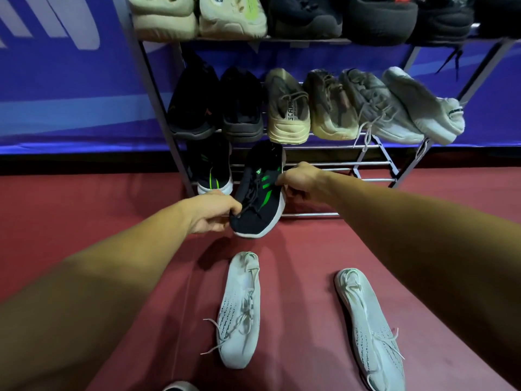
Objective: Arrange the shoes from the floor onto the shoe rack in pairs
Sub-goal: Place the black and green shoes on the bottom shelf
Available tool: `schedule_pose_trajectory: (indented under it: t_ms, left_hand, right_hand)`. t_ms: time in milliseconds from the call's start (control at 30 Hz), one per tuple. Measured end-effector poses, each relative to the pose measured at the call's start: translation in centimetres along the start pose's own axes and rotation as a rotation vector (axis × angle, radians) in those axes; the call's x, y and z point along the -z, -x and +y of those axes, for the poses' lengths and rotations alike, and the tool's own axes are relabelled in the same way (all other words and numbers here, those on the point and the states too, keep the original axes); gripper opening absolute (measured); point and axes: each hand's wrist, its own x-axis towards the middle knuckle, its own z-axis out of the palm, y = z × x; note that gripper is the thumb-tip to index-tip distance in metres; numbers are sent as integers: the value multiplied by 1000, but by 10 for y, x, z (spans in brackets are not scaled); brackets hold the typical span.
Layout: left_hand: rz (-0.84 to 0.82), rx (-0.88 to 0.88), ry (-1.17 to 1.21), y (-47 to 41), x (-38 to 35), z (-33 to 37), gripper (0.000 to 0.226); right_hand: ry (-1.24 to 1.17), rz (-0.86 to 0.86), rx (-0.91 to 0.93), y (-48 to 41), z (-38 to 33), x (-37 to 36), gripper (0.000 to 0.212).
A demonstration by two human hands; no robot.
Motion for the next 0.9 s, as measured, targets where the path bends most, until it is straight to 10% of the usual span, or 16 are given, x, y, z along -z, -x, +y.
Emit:
schedule_pose_trajectory:
  t_ms: [400, 900]
  left_hand:
    - [164, -79, 279, -22, -24, 17, 20]
    - [80, -74, 187, -28, -3, 18, 25]
  right_hand:
    - [81, -295, -194, -15, 20, 25, 23]
    - [-55, -58, -110, -27, 2, -3, 20]
